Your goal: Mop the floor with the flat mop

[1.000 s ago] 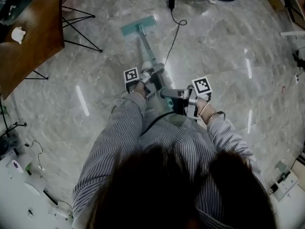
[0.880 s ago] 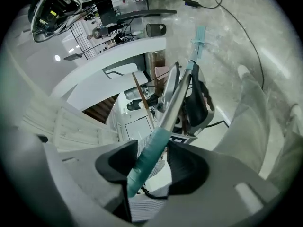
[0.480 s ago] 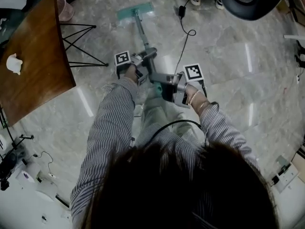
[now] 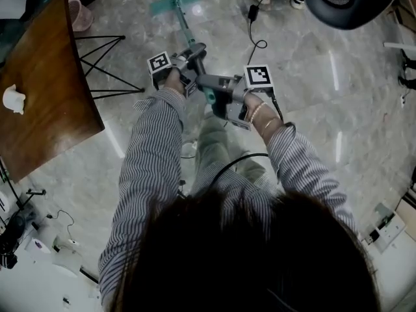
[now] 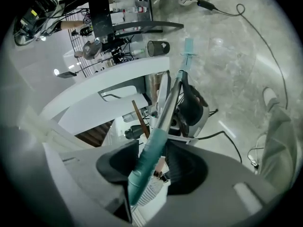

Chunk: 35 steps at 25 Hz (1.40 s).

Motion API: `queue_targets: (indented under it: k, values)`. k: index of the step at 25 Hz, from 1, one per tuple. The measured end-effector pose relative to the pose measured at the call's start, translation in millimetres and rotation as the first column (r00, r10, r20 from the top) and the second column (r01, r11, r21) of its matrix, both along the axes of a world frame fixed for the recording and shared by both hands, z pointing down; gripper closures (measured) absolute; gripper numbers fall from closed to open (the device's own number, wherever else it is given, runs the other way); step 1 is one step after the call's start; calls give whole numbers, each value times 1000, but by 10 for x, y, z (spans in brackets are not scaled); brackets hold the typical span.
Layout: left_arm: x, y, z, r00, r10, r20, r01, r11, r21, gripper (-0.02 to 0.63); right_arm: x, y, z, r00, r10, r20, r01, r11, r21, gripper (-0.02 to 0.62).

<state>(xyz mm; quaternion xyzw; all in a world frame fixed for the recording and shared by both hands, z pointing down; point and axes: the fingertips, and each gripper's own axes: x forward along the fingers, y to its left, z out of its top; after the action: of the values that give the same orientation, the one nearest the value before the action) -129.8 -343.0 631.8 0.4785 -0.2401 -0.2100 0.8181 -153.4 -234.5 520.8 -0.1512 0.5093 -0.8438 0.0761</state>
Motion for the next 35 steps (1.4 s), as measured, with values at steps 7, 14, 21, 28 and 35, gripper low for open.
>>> queue_targets:
  k: [7,14,21,28,35]
  values:
    - [16,42,19,998,-55,-8,54,998,-24,469,33,55,30,1000,23,-19,-24,999,-30,426]
    - [71,372,118,1000,5,25,-4,1000,-12,469,76,393,64,999,-37,-27,37,999,-19,428]
    - [400,1164,17,993,119,15,-119,993,2,468,330,1177,40,988,-156,-23,155,988,-14,431]
    - [899,2234,39,993,117,-6,-117,993,10,468,855,2271,86,968,-249,-33,249,969,-9,433]
    - [1487,3416,21,996,60,-63,-59,998,20,468,1488,3469,68,951,-307,-41,307,952,-10,433]
